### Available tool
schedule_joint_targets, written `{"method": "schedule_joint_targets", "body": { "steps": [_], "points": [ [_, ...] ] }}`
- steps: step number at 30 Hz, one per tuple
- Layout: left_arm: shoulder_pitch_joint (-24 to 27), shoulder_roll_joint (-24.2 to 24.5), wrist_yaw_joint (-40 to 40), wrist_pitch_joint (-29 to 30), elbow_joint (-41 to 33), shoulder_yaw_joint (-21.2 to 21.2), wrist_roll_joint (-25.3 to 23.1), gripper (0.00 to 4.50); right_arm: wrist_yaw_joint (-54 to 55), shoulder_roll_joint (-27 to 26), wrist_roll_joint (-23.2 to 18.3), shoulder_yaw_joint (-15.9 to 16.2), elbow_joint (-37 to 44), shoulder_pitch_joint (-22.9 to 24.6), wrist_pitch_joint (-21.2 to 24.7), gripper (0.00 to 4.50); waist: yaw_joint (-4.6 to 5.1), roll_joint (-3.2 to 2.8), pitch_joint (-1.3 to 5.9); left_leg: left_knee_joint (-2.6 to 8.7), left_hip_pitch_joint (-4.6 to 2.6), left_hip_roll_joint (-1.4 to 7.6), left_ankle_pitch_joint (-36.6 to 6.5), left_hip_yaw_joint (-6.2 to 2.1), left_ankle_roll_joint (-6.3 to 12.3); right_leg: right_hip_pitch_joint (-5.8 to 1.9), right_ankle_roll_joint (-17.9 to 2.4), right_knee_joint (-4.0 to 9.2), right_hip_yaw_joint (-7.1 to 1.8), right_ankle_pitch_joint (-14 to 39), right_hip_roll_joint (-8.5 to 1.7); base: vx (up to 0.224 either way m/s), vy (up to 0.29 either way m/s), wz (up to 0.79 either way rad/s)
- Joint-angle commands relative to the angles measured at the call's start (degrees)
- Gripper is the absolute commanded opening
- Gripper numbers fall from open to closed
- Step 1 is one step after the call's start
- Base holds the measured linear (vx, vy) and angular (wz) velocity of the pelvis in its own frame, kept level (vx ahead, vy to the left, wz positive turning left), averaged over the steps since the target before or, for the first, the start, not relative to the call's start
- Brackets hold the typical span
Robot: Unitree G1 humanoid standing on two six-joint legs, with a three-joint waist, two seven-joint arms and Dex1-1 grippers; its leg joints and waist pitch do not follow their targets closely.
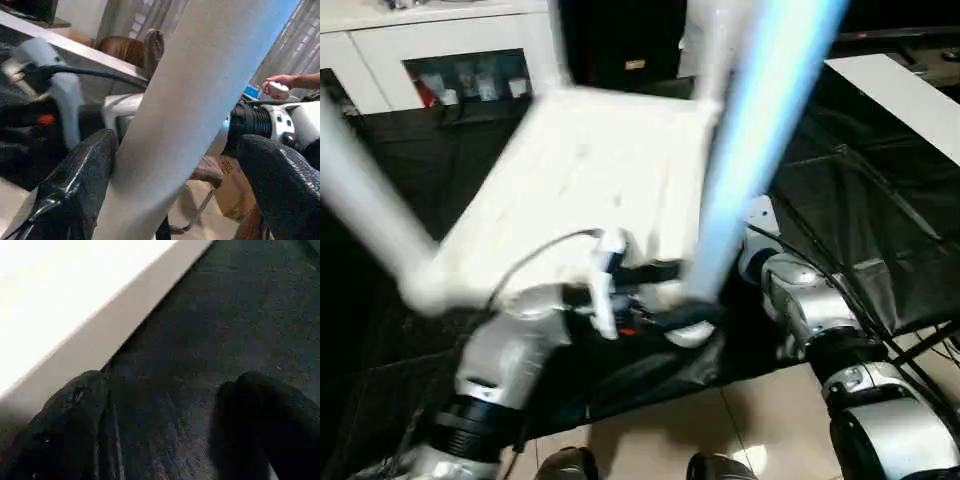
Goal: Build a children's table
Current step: Rotate table base
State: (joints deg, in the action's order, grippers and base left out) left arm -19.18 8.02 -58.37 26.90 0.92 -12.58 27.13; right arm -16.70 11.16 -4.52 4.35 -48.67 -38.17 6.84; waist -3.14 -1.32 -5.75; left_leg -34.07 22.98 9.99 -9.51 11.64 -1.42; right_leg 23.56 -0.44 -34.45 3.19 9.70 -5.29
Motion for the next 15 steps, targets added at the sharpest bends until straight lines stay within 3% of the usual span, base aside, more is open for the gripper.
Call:
{"method": "schedule_joint_targets", "body": {
  "steps": [1,4,8,15],
  "points": [
    [-1.7,-1.4,2.7,-2.9,0.5,-1.9,-2.7,4.22,0.1,-0.5,0.4,-0.1,-0.7,-0.7,-0.6,4.50,-0.09,0.46,4.82,3.92,-1.58,2.96,-9.9,-1.21,2.47,-2.90,-14.2,3.37,-2.38,8.6,-2.92,0.000,0.000,0.00],
    [-5.1,-3.3,10.0,-9.6,6.8,-0.6,-8.8,4.22,0.7,-0.2,0.3,-0.7,-0.9,-0.4,-1.2,4.50,-0.10,0.42,4.84,3.80,-1.53,2.86,-9.7,-1.24,2.85,-2.99,-13.9,3.37,-2.38,7.8,-2.92,0.000,0.000,0.00],
    [-7.1,-4.2,13.8,-11.8,8.4,1.4,-9.9,4.22,1.3,1.0,-0.2,-2.3,0.9,1.1,-1.3,4.50,-0.08,0.70,4.79,3.80,-1.45,2.84,-10.5,-1.29,2.65,-3.12,-13.5,3.49,-2.33,9.5,-3.06,0.000,0.000,0.00],
    [-4.0,-0.3,7.7,-7.4,2.0,-0.3,-7.5,4.22,-2.4,3.6,-1.7,-4.0,9.2,6.1,-1.4,4.50,-0.24,0.56,4.93,3.60,-1.43,2.79,-8.7,-1.22,4.03,-2.92,-13.8,3.23,-2.22,7.9,-2.79,0.000,0.000,0.00]
  ]
}}
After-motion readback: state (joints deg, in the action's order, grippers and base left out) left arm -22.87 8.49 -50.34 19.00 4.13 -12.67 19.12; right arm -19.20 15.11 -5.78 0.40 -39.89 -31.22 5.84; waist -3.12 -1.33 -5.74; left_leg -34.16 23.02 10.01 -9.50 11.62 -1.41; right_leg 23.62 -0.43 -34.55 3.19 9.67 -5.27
